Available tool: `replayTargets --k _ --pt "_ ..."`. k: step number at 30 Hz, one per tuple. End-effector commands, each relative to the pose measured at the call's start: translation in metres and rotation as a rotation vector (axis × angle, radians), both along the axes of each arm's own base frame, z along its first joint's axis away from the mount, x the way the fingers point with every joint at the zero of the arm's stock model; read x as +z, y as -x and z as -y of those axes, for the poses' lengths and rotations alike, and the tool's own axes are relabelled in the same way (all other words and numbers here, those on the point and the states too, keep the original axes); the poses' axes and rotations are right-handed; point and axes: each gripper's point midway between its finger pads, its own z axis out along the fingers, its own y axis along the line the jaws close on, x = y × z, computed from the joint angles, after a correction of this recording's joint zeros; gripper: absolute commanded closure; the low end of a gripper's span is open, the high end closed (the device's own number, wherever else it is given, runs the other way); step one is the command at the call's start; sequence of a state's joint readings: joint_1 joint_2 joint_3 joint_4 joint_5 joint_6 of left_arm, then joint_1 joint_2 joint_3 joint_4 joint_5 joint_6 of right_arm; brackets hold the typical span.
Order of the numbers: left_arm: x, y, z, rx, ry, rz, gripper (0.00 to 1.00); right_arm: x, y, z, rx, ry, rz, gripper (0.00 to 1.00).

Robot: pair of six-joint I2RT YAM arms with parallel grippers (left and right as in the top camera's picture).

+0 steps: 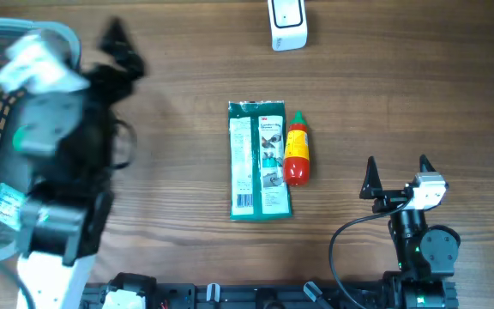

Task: Scan the item barcode
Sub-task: 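Reach into the basket and grasp the green-lidded jar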

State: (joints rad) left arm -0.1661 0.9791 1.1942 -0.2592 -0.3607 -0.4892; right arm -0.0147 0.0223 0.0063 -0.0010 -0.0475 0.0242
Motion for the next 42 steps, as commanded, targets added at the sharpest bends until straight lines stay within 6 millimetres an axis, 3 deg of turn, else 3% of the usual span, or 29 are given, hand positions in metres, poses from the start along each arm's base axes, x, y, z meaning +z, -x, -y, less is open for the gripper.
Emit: replayTargets --k 1,5,9,13,15,19,25,29,31,34,38,42 --pt "0.015 0.033 -0.092 0.39 -0.089 0.007 0.0 0.0 0.0 -0.001 0.002 0.01 0.001 0.0" --pt "-0.018 0.047 -0.163 0.624 -0.101 -0.137 0.0 0.0 0.0 -0.001 0.003 0.009 0.001 0.0" --pt "-0.088 0.038 -0.214 0.713 -0.078 -0.39 0.0 0.0 0.0 -0.001 0.003 0.01 0.001 0.0" --pt "-0.175 0.023 -0.237 0.667 0.116 -0.597 0.0 0.0 0.0 -0.001 0.003 0.01 0.001 0.0" --pt "-0.208 0.016 -0.242 0.626 0.217 -0.651 0.0 0.0 0.0 -0.001 0.003 0.01 0.001 0.0" --pt "-0.248 0.022 -0.251 0.681 0.41 -0.693 0.0 0.0 0.0 -0.001 0.003 0.009 0.001 0.0" --pt "-0.273 0.038 -0.255 0.787 0.6 -0.698 0.0 0.0 0.0 -0.001 0.003 0.01 0.001 0.0" --pt "-0.277 0.025 -0.238 0.723 0.83 -0.625 0.0 0.0 0.0 -0.001 0.003 0.01 0.001 0.0" --pt "-0.275 0.023 -0.239 0.728 0.868 -0.594 0.0 0.0 0.0 -0.001 0.003 0.01 0.001 0.0" --pt "-0.268 0.021 -0.252 0.685 0.641 -0.648 0.0 0.0 0.0 -0.001 0.002 0.01 0.001 0.0" --pt "-0.264 0.036 -0.269 0.723 0.374 -0.771 0.0 0.0 0.0 -0.001 0.002 0.01 0.001 0.0" --pt "-0.257 0.022 -0.271 0.603 0.216 -0.799 0.0 0.0 0.0 -0.001 0.002 0.01 0.001 0.0"
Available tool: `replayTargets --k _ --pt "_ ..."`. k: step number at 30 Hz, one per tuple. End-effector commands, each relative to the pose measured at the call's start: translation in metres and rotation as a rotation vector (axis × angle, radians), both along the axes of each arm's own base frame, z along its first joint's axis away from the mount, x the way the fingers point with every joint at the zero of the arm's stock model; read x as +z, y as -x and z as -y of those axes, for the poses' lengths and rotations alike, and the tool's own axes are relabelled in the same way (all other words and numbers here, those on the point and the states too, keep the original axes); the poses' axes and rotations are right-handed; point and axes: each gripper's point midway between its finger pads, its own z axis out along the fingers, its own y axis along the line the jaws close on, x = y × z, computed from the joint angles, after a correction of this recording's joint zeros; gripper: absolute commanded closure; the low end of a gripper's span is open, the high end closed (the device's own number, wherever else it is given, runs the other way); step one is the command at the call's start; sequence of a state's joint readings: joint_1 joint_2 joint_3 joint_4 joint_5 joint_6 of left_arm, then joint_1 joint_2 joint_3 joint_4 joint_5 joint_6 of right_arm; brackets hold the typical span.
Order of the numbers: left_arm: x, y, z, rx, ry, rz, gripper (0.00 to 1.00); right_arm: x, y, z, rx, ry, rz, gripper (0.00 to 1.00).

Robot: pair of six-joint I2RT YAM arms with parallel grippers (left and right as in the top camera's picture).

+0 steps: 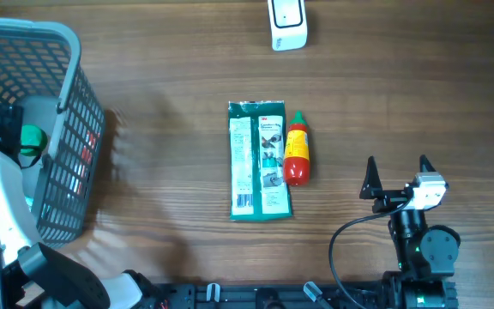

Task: Scan the item barcode
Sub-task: 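Reach into the basket and grasp the green-lidded jar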

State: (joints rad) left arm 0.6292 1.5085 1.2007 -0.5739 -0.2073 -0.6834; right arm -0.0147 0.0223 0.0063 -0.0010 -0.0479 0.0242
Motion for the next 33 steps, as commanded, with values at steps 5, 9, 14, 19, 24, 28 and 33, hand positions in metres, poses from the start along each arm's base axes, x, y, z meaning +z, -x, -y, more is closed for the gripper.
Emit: replayTargets --k 5,9,14,19,24,28,33 --pt "0.001 -0.021 -0.012 -0.311 -0.205 -0.172 0.0 0.0 0.0 -0.001 0.002 0.01 0.001 0.0" --pt "-0.027 -0.04 -0.007 -0.508 -0.21 -0.233 0.0 0.0 0.0 -0.001 0.002 0.009 0.001 0.0" --pt "-0.082 -0.043 0.0 -0.627 -0.122 -0.33 0.0 0.0 0.0 -0.001 0.002 0.01 0.001 0.0" --pt "-0.102 -0.043 0.01 -0.665 -0.051 -0.331 0.0 0.0 0.0 -0.001 0.002 0.01 0.001 0.0" --pt "-0.106 -0.037 0.015 -0.669 -0.02 -0.353 0.36 0.0 0.0 -0.001 0.002 0.01 0.001 0.0" --pt "-0.103 -0.037 0.015 -0.668 -0.027 -0.349 0.44 0.0 0.0 -0.001 0.002 0.01 0.001 0.0" --pt "-0.055 -0.038 -0.003 -0.599 -0.156 -0.333 0.4 0.0 0.0 -0.001 0.002 0.01 0.001 0.0"
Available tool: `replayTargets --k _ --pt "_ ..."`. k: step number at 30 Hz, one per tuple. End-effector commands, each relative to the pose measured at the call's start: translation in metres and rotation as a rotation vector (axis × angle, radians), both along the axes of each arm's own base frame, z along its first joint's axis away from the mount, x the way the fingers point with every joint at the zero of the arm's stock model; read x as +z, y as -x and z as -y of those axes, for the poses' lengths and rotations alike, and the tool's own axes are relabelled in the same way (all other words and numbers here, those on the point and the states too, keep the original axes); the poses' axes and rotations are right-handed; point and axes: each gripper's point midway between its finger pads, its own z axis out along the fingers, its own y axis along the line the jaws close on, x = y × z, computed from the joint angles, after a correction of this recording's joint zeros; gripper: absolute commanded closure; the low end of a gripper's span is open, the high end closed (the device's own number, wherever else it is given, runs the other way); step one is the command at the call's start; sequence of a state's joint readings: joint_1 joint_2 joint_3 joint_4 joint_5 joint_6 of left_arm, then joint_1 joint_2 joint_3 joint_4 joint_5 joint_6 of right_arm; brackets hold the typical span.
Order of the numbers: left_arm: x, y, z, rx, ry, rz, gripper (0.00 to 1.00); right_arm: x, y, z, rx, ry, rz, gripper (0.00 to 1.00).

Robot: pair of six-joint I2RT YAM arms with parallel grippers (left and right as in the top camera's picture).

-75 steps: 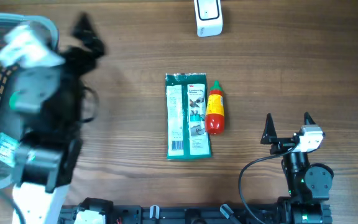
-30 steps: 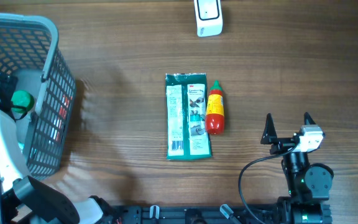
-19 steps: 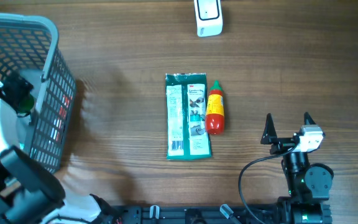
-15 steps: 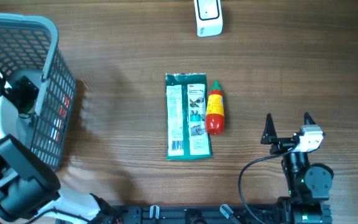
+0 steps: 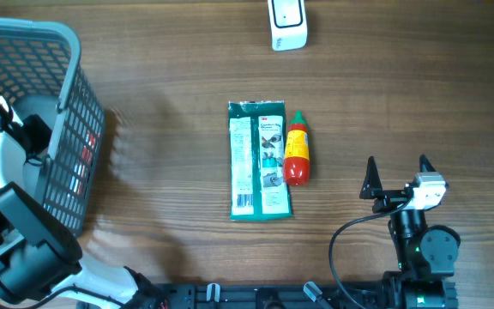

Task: Scan the item barcode
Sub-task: 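Reach into the basket and grasp the green-lidded jar, then carry the green-lidded jar out and set it beside the sauce bottle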

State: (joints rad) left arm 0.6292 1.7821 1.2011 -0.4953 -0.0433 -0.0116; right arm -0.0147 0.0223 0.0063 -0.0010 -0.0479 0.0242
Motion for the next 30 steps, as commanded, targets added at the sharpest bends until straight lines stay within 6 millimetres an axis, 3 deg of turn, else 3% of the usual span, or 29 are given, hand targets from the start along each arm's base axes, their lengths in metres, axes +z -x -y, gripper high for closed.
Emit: replayTargets --k 1,3,6,8,11,13,17,19,21,25,30 --pt "0.067 -0.008 -0.017 0.026 -0.138 0.102 0.36 0.0 0.0 -0.001 0.002 0.01 0.001 0.0" --pt "0.107 -0.013 -0.02 0.038 -0.188 0.187 0.35 0.0 0.0 -0.001 0.002 0.01 0.001 0.0" --pt "0.183 -0.014 -0.018 0.114 -0.23 0.381 0.35 0.0 0.0 -0.001 0.002 0.01 0.001 0.0" --pt "0.232 -0.015 -0.002 0.098 -0.21 0.531 0.35 0.0 0.0 -0.001 0.002 0.01 0.001 0.0" --pt "0.28 -0.014 0.029 0.049 -0.123 0.718 0.35 0.0 0.0 -0.001 0.002 0.01 0.001 0.0" --pt "0.327 -0.011 0.072 -0.038 0.031 0.917 0.35 0.0 0.0 -0.001 0.002 0.01 0.001 0.01" --pt "0.386 0.001 0.163 -0.38 0.322 1.106 0.36 0.0 0.0 -0.001 0.002 0.01 0.001 0.0" --pt "0.393 0.009 0.203 -0.512 0.441 1.098 0.37 0.0 0.0 -0.001 0.002 0.01 0.001 0.0" --pt "0.388 0.011 0.23 -0.592 0.523 1.063 0.37 0.0 0.0 -0.001 0.002 0.01 0.001 0.0" --pt "0.36 0.013 0.3 -0.751 0.693 0.906 0.36 0.0 0.0 -0.001 0.002 0.01 0.001 0.0" --pt "0.32 0.009 0.374 -0.861 0.772 0.716 0.36 0.0 0.0 -0.001 0.002 0.01 0.001 0.0"
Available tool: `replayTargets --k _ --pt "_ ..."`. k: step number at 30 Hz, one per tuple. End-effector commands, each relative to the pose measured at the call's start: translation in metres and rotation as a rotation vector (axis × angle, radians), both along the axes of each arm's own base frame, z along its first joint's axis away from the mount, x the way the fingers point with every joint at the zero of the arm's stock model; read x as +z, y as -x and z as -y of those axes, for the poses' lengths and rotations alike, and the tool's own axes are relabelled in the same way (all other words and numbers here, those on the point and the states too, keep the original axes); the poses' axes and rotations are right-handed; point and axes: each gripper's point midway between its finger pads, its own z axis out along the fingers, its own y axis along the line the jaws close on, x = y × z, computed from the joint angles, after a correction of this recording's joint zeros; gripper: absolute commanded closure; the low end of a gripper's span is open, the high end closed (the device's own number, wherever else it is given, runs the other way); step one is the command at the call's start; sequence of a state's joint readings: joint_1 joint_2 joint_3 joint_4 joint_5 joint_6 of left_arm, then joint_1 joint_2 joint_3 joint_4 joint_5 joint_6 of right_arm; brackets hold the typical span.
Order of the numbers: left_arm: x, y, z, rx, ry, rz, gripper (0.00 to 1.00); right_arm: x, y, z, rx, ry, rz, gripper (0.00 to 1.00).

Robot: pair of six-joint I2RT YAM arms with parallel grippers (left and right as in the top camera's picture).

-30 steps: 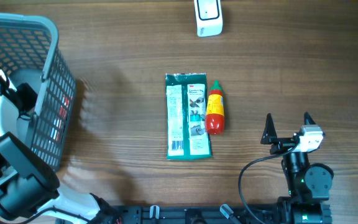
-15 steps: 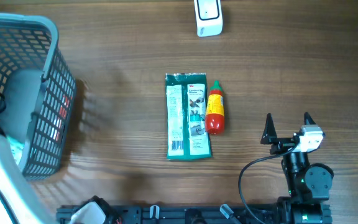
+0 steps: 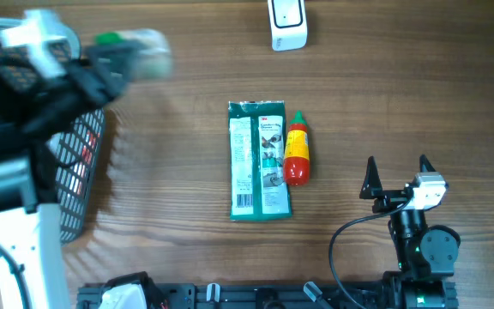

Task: Scan the item barcode
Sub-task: 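Carry the green-lidded jar out and set it beside the sauce bottle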

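Observation:
My left gripper (image 3: 118,47) is blurred above the table just right of the grey basket's (image 3: 82,172) top corner. It carries a pale item with a green cap (image 3: 144,51), too blurred to name. The white barcode scanner (image 3: 287,23) stands at the far edge of the table. In the middle lie a green packet (image 3: 259,160) with its barcode near the lower left, and a red sauce bottle (image 3: 296,148) right beside it. My right gripper (image 3: 397,167) rests open at the near right, holding nothing.
The basket fills the left edge, with red-labelled goods showing through its mesh. My left arm (image 3: 24,112) reaches across it. Bare wood lies between the basket and the green packet, and between the packet and the scanner.
My left gripper was down inside the basket. Now it is raised beside the basket's top right corner with a pale, green-capped item in it. The right arm, packet and bottle have not moved.
At first my left arm was over the basket, blurred. Then it reached low into the basket, where a pale item with a green cap lay, and it stayed there a moment later. Now that item hangs from the gripper, outside the basket.

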State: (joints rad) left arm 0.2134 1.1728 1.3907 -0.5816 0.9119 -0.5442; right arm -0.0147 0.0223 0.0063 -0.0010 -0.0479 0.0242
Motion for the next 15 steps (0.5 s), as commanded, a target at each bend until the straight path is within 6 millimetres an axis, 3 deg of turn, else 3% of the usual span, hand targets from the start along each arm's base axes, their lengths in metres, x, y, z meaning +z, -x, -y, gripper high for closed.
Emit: replayTargets --k 1,6,12,15 --pt "-0.025 -0.005 0.063 -0.13 -0.082 -0.045 0.36 0.0 0.0 -0.001 0.002 0.01 0.001 0.0" --pt "-0.095 -0.02 0.149 -0.197 -0.263 -0.16 0.36 0.0 0.0 -0.001 0.002 0.01 0.001 0.0" --pt "-0.192 -0.012 0.262 -0.355 -0.426 -0.23 0.35 0.0 0.0 -0.001 0.002 0.01 0.001 0.0" --pt "-0.235 -0.004 0.302 -0.413 -0.472 -0.241 0.34 0.0 0.0 -0.001 0.002 0.01 0.001 0.0"
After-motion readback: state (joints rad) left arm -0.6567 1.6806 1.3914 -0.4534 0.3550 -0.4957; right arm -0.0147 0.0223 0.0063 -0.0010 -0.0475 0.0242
